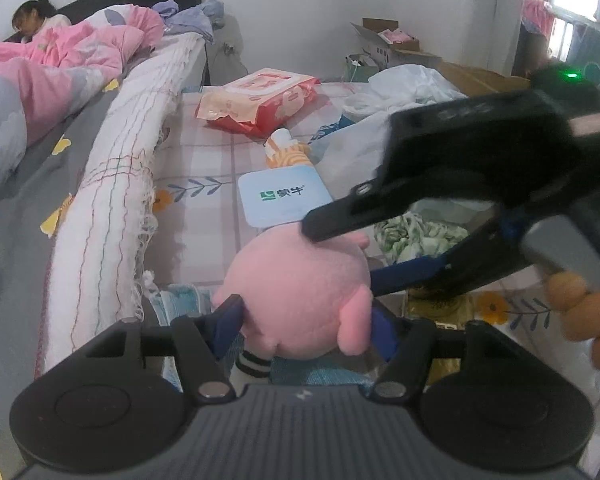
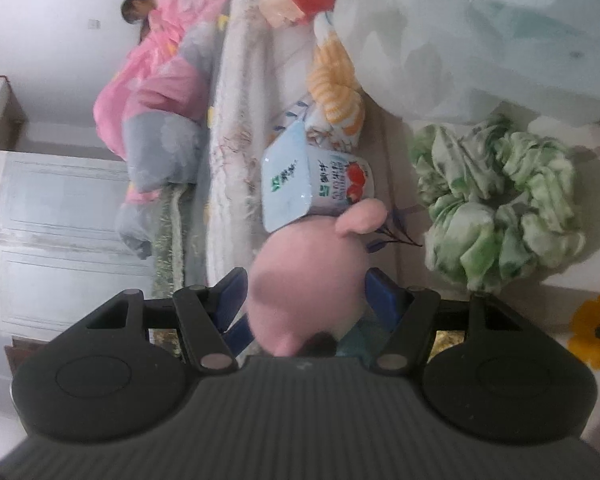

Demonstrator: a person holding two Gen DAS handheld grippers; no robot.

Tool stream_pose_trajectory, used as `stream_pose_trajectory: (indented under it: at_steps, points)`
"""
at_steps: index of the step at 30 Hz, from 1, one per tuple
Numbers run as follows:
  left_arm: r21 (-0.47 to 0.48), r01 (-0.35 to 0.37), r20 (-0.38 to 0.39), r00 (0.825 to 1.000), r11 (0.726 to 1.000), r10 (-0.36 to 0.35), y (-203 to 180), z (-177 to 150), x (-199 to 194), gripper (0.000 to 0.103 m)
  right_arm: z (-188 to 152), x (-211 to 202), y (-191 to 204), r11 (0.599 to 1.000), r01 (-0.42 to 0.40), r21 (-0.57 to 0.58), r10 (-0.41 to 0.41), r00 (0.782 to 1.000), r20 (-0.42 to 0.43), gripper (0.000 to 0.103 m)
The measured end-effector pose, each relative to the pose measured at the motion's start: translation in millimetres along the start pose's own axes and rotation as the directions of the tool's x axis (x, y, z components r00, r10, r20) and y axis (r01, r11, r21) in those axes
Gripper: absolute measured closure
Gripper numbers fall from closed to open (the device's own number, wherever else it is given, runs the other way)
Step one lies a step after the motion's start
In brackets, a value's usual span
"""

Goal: Organize soft objects
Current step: 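Lower the right gripper onto the pink plush toy and close it, then carry the pink plush toy into the cardboard box with the right gripper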

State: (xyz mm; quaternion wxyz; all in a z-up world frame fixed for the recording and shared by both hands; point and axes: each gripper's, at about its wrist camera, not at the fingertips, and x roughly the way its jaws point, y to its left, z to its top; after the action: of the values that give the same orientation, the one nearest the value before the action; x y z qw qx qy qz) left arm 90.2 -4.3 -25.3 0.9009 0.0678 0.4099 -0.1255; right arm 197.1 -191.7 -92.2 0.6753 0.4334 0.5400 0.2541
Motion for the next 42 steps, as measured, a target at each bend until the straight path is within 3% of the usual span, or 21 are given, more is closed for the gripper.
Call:
stream_pose_trajectory:
  at_steps: [11, 22, 35, 42]
  points:
    - [-0.018, -0.016, -0.003, 1.0, 1.0, 0.016, -2.5, 3.9, -5.4, 0.039, -2.2, 5.6, 14.2, 0.998, 0.032, -0.053, -0.032, 0.999, 0.005, 0.043]
    - [0.015, -0.06, 0.043, 0.997, 0.998, 0.059, -21.2, 14.6, -40.5, 0.039, -14.8, -21.6, 32.4, 0.995, -0.035, -0.091, 0.038, 0.999, 0.031, 0.043]
    - [0.083, -0.068, 0.137, 0.989, 0.994, 0.056, -68.8, 42.6, -71.6, 0.039, -16.5, -95.6, 45.3, 0.982, -0.101, -0.162, 0.121, 0.985, 0.122, 0.044]
    - [0.167, 0.014, 0.202, 0.978, 0.986, -0.048, -121.8, 81.9, -73.4, 0.038, -4.0, -176.7, 42.5, 0.976, -0.071, -0.206, 0.122, 0.962, 0.245, 0.044]
